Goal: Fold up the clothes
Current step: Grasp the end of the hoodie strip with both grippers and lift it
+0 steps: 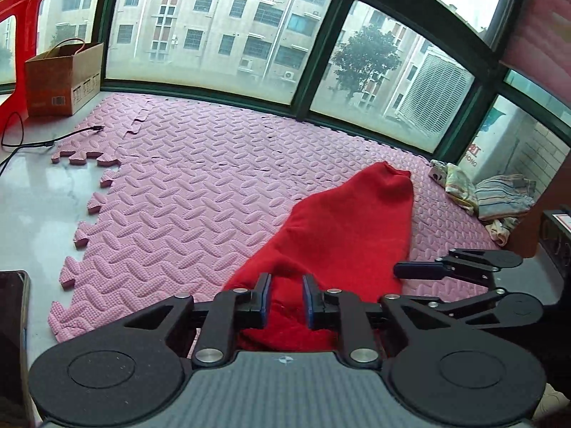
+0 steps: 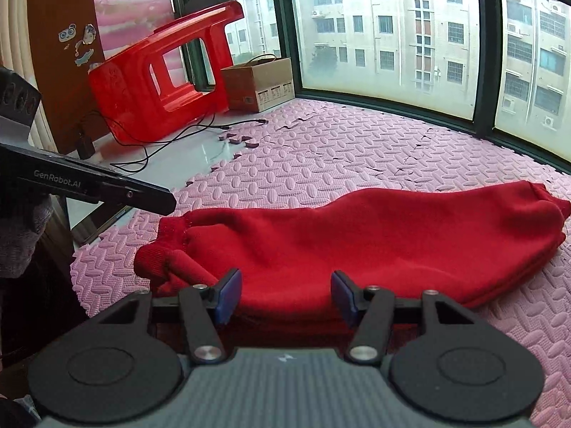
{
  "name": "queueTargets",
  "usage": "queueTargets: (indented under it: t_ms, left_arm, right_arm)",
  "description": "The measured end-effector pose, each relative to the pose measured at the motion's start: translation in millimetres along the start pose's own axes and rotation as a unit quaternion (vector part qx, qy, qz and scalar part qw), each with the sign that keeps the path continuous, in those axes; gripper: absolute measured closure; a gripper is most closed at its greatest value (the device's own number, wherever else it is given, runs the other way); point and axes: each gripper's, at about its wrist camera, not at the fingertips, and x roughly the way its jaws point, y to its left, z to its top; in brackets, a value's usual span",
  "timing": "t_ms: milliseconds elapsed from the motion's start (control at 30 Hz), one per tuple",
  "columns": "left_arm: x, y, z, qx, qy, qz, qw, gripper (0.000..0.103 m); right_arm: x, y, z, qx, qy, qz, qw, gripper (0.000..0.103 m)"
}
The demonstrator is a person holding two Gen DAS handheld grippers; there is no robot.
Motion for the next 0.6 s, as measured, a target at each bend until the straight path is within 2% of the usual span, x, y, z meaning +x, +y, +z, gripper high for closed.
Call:
queueTargets:
  t_ms: [133, 333, 433, 533, 567, 600]
  left_arm:
    - [-7, -15, -6, 0.011, -0.01, -0.018, 0.9997, 0.083]
    - [-4, -22, -18, 0.032, -0.007, -0.01, 0.9994, 0.082]
    - [-14, -11, -13, 0.018, -0.02, 0.008, 0.9996, 0.081]
    - [-20, 7, -8, -0.021, -0.029, 0.023, 0.9991, 0.081]
    - [-21, 12, -6, -0.031, -0.03, 0.028, 0.9987, 0.081]
    - [-22, 17, -5, -0.041, -0.032, 0.033, 0.9981, 0.08]
  right_arm:
    - [-2, 1, -4, -0.001, 0.002, 0.0, 1.0, 0.046]
    - [-12, 4, -5, -0.018, 0.0, 0.003, 1.0, 0.046]
    - [-13, 15, -4, -0.052, 0.006, 0.019, 0.998, 0.045]
    - [-9, 31, -5, -0.1, 0.01, 0.029, 0.995, 0.045]
    - [-7, 37, -5, -0.114, 0.01, 0.031, 0.993, 0.043]
    - [-4, 42, -5, -0.128, 0.009, 0.031, 0.991, 0.036]
